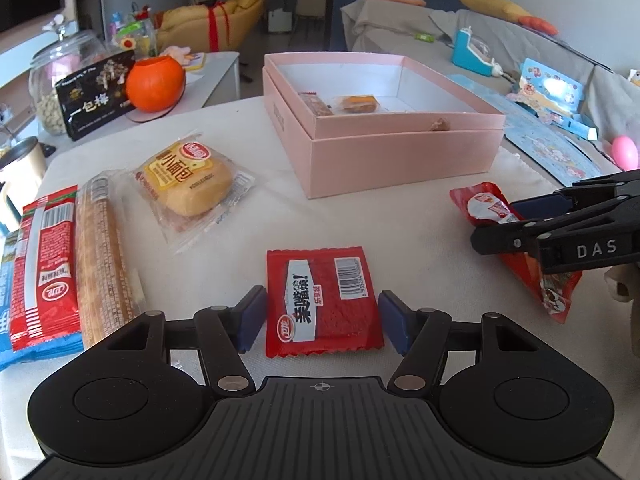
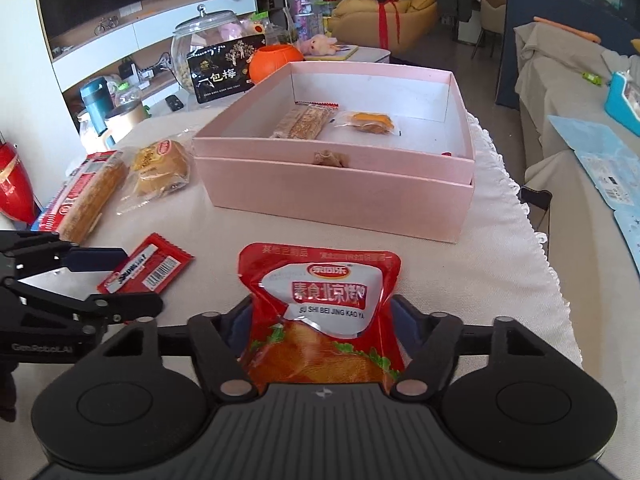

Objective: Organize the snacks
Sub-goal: 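Lift the chicken pouch with the right gripper while the left gripper holds the red sachet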

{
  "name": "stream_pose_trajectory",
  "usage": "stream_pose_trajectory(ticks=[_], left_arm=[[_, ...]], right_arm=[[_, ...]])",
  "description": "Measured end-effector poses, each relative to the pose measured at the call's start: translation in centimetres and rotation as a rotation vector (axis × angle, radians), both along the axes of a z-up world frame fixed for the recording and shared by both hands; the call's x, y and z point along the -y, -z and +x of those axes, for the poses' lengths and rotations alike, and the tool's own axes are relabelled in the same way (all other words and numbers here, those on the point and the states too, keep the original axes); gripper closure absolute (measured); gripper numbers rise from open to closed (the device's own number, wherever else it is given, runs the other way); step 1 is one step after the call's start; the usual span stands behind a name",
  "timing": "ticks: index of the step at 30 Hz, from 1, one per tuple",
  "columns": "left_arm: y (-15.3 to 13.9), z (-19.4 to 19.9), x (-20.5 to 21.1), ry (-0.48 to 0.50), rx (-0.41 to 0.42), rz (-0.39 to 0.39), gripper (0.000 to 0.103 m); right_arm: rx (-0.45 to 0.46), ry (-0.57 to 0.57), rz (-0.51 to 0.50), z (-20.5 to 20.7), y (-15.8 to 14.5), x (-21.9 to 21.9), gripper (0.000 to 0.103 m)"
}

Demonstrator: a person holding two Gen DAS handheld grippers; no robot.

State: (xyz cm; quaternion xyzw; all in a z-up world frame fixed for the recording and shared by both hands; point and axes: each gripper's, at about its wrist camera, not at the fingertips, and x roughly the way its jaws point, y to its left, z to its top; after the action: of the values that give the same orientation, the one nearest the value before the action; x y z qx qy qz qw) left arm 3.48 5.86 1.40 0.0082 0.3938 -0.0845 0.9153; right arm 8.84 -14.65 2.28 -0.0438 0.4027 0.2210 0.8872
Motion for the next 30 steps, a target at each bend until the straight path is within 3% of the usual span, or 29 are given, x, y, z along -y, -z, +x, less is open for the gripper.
stream_pose_trajectory(ticks=[5,8,12,14,16,18,21,27,30], left_arm=[[0.0,-0.1,0.0,0.004,0.003,0.003,0.036],[0.0,-0.1,0.0,0.005,0.003,0.004,0.036],[0.1,-0.2,0.1,0.000,0.009,0.009,0.036],[0.2,-0.3,0.1,0.002,0.015,0.014,0.036],[0.2,-0.4,0.2,0.002,0.021,0.015,0.036],[0.3,-0.5,0.2,0.001,0.025,0.016,0.036],[0.3,-0.5,0.2,0.000,0.028,0.017,0.036],[0.3,-0.5,0.2,0.000,0.029,0.016,0.036],[0.3,-0.6,0.2,-0.002,0.036,0.017,0.036]], right_arm=[[0.002,0.031,-0.006,-0.3,-0.9,0.5,0.046],[0.007,0.028,0.019,-0.6,-1.5,1.0,0.065],[0.037,0.014,0.015,-1.0,-2.5,1.2,0.069],[0.033,0.004,-0.002,-1.0,-2.3,1.1,0.064],[0.037,0.011,-0.035,-0.9,-1.6,0.8,0.042],[0.030,0.022,-0.065,-0.7,-0.6,0.5,0.031],[0.009,0.053,-0.061,-0.3,0.5,0.8,0.021],[0.001,0.057,0.044,0.0,-0.2,2.2,0.020],[0.007,0.068,0.038,0.2,-0.3,2.7,0.016]])
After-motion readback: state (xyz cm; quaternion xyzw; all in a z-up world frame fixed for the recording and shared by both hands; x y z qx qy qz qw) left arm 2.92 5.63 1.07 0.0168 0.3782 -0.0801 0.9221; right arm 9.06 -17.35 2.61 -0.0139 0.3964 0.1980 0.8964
